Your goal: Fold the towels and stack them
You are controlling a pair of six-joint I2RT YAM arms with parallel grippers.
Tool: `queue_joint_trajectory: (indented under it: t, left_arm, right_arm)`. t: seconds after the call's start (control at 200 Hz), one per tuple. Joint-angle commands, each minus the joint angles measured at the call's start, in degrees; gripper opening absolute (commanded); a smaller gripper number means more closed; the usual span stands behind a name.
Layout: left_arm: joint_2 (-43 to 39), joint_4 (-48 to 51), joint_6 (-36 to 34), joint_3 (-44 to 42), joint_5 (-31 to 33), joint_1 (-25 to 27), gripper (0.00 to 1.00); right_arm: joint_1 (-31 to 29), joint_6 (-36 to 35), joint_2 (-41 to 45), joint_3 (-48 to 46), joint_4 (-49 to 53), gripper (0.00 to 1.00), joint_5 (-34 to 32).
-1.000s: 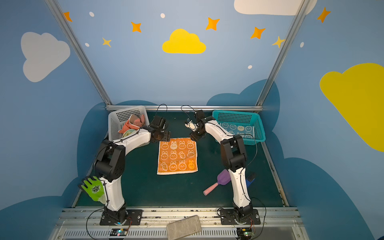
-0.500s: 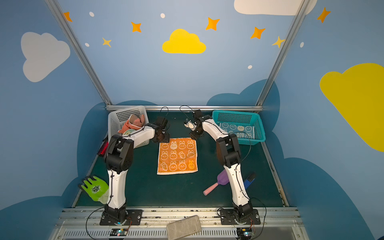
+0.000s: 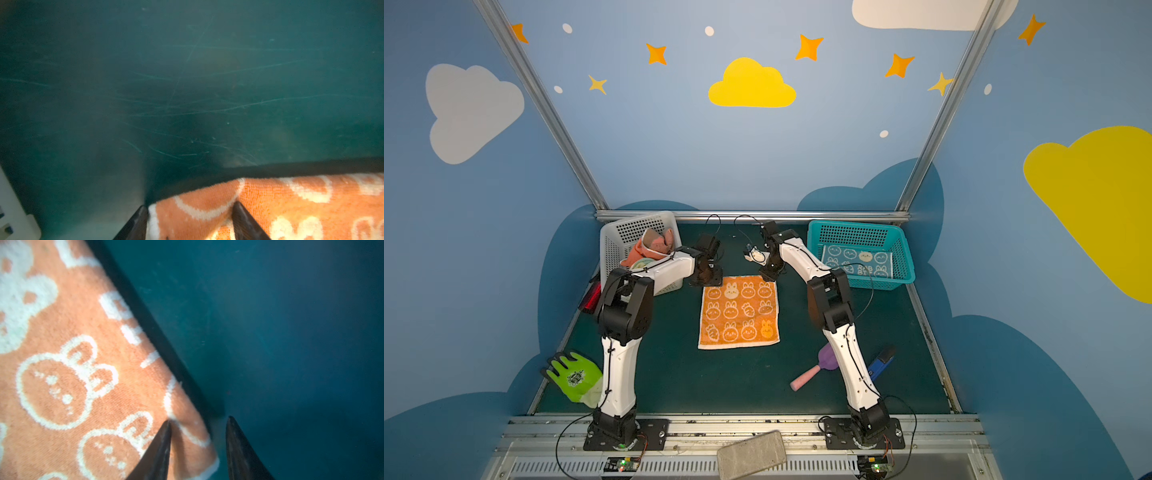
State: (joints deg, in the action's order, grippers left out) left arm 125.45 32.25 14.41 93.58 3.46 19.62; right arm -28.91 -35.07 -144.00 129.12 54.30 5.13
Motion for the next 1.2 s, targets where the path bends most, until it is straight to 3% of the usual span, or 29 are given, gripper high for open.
queue_joint_trajectory:
  t: [0.0, 0.195, 0.405, 0.431, 0.706, 0.901, 1.196]
  left_arm:
    - [3.0, 0.8, 0.6, 0.1, -1.6, -0.3, 0.59]
    - [3.4, 0.1, 0.4, -0.1, -2.9, -0.2, 0.41]
    - [3.9, -0.7, 0.1, 0.1, -4.4, -0.2, 0.04]
    - [4.0, -0.8, 0.1, 0.1, -4.6, -0.2, 0.04]
    - [-2.2, -4.3, -0.1, -1.9, -2.9, 0.2, 0.04]
    - [-13.2, -8.1, -1.2, -5.1, 1.9, 2.0, 0.04]
    - [-33.6, -15.9, -2.8, -15.8, 11.0, 6.3, 0.04]
  right_arm:
    - [-0.2, -1.1, -0.5, 1.5, 3.7, 0.37, 0.1]
    - [0.0, 0.7, -0.4, 1.0, 5.0, 0.26, -2.4]
    - [0.7, 3.4, 0.8, 0.9, 3.9, 0.03, -1.3]
    - [0.7, 3.7, 1.0, 0.8, 3.6, 0.0, -1.2]
    - [1.2, 7.4, 6.7, -2.1, -0.4, 0.0, -1.5]
    - [1.4, 8.4, 18.3, -12.0, -6.8, 0.0, -2.0]
    - [1.3, 9.7, 33.5, -20.0, -7.6, 0.0, -2.3]
